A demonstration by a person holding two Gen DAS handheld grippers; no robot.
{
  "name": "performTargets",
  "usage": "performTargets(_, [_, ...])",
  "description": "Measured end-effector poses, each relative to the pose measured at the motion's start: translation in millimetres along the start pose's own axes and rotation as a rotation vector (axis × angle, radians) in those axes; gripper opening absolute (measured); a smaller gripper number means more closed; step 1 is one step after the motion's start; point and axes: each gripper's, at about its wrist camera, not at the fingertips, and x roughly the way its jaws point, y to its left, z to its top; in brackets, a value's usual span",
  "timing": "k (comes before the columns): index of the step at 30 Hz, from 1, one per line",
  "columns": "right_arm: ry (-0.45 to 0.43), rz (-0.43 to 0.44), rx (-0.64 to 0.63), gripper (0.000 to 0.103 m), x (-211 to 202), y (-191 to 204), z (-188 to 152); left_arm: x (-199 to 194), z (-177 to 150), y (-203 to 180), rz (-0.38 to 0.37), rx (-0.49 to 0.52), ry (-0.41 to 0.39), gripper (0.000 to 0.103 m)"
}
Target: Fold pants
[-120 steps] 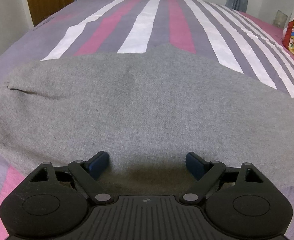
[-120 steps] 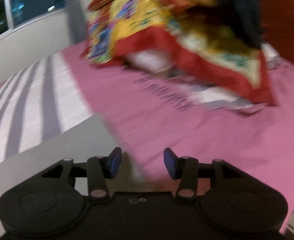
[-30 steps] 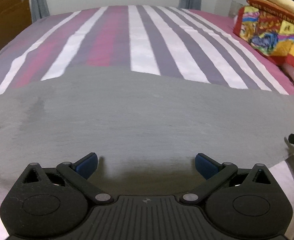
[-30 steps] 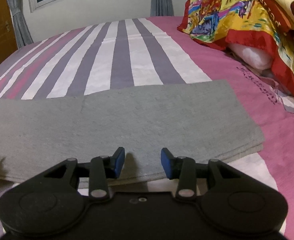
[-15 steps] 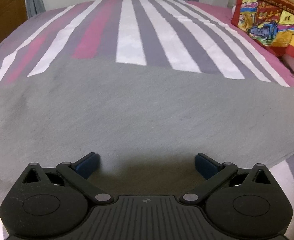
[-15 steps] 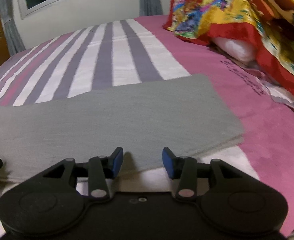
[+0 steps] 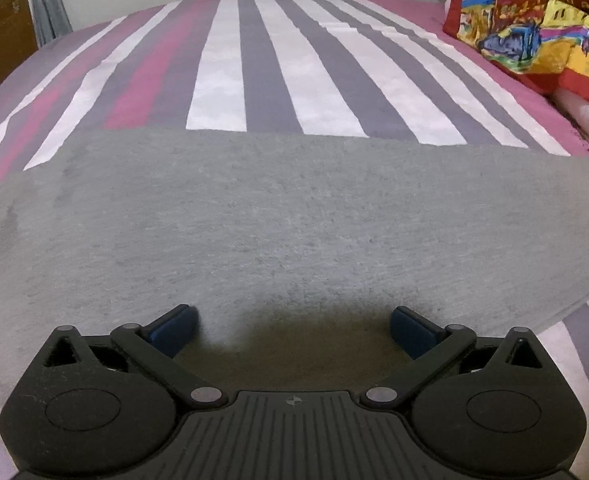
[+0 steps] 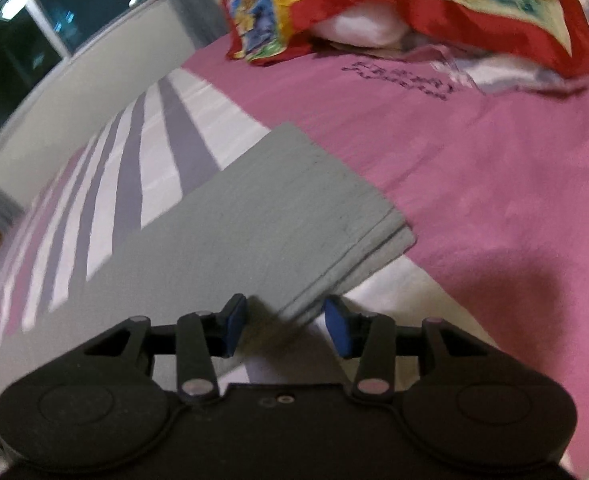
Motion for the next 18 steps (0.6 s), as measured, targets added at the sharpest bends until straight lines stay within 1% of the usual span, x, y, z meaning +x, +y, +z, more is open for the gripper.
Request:
performTargets(2, [-0.018,0.026,0.076,0.042,4,-9,4,3,0,-2,0.008,0.006,0.001,0.103])
performTargets(3, [-0.027,0.043,0.125,0.039,6,-14,6,4,-1,-4,0.016,0.017,-0.001,0.103])
performTargets(4, [-0.032,0.049,0.170,0.034,7,-19,7,5,-2,-6,0.024,0.028,-0.002,0.103])
performTargets(5, [-0.038,0.057,0.209,0.020,7,-24,7,6,-2,-7,0.030,0.033,-0.001,0.103])
performTargets(6, [-0.039,0.066,0.224,0.014,7,-27,8,7,-2,-9,0.038,0.036,0.002,0.103])
performTargets(8, [-0.052,0.083,0.225,0.010,2,-28,8,7,-1,-12,0.057,0.040,0.012,0.103])
performTargets(11, [-0.108,0.080,0.114,0.010,-16,-13,9,5,1,-21,0.077,0.049,0.022,0.103])
performTargets(12, [-0.111,0.066,0.096,0.010,-17,-11,8,6,0,-22,0.083,0.057,0.019,0.103])
performTargets(13, [-0.080,0.033,0.093,0.010,-10,-12,6,9,-1,-24,0.092,0.062,0.016,0.103])
performTargets(14, [-0.045,0.008,0.105,0.014,-2,-15,6,10,-1,-25,0.097,0.064,0.014,0.103])
performTargets(15, [-0.033,0.013,0.127,0.016,3,-19,4,11,0,-25,0.098,0.064,0.016,0.103])
performTargets(16, [-0.038,0.023,0.142,0.017,4,-21,4,11,0,-25,0.097,0.064,0.020,0.103])
performTargets(17, [-0.047,0.032,0.154,0.022,4,-21,5,11,1,-25,0.094,0.064,0.024,0.103])
performTargets(18, [-0.053,0.039,0.160,0.023,3,-21,5,12,1,-24,0.091,0.063,0.028,0.103])
